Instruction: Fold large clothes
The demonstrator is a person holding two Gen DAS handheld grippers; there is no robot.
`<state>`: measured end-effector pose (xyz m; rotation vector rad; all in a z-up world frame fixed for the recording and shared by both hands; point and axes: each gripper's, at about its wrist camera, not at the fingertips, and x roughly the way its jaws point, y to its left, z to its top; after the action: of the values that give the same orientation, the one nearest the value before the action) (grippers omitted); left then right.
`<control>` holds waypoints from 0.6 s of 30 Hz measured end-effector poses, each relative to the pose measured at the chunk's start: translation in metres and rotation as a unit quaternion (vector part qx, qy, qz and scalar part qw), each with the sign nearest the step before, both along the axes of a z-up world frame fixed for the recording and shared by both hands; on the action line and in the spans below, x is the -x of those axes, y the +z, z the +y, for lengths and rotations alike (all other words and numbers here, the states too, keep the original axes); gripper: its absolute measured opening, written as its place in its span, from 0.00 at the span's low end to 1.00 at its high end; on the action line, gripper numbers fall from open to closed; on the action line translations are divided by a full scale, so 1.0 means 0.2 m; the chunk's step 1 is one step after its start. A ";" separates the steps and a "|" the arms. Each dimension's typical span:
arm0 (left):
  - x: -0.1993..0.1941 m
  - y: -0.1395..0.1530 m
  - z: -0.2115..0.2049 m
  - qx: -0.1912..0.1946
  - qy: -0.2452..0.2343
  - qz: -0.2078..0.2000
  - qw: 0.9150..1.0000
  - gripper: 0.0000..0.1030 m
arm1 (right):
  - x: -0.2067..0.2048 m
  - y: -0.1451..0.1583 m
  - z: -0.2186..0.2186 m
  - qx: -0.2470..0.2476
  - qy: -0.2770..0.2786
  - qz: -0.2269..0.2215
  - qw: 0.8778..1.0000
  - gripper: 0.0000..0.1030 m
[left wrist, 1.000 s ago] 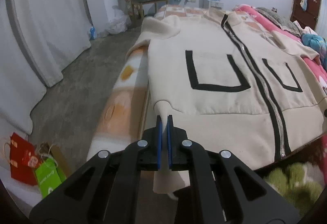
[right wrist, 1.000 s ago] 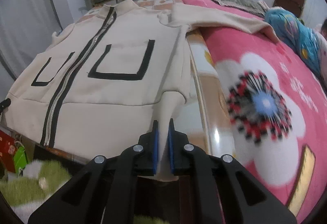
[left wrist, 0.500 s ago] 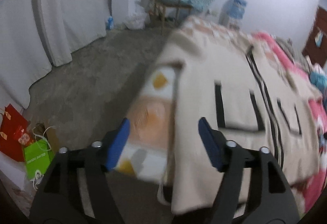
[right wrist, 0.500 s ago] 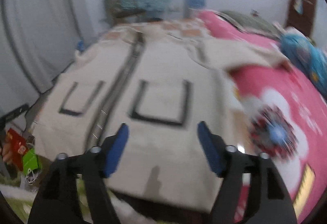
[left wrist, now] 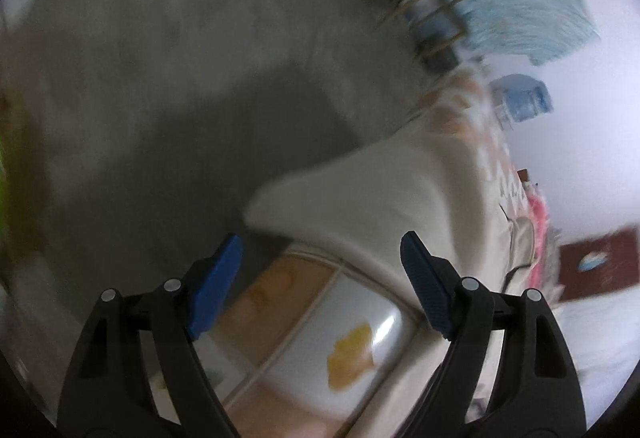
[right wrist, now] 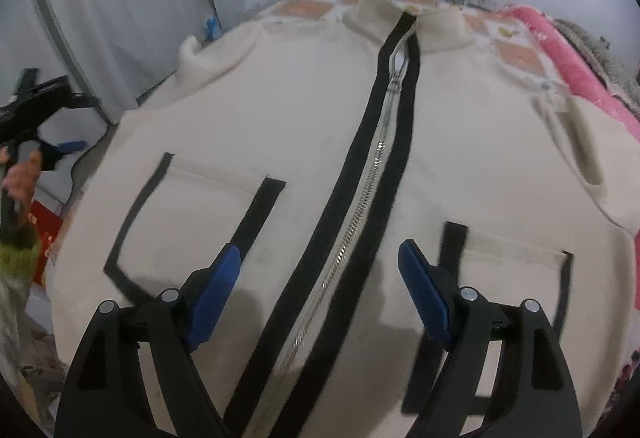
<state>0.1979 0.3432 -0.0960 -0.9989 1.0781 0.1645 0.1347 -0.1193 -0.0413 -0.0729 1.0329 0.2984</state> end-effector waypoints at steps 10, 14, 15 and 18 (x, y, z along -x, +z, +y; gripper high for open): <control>-0.14 -0.94 0.03 0.373 0.109 0.129 0.912 0.75 | -0.12 -0.06 0.03 0.010 0.006 0.026 1.000 0.77; -0.18 -1.04 -0.02 0.412 0.122 0.110 0.896 0.65 | -0.14 -0.06 0.02 0.003 0.000 0.030 1.000 0.77; -0.18 -1.02 0.00 0.415 0.127 0.102 0.895 0.55 | -0.15 -0.06 0.02 0.000 -0.002 0.031 1.000 0.77; -0.21 -0.95 0.06 0.407 0.139 0.078 0.899 0.22 | -0.14 -0.06 -0.01 -0.010 -0.012 0.032 0.999 0.77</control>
<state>0.2407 0.3543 -0.2869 -1.9268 1.1637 0.0134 0.1636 -0.1213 -0.0533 -0.0322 1.0943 0.2902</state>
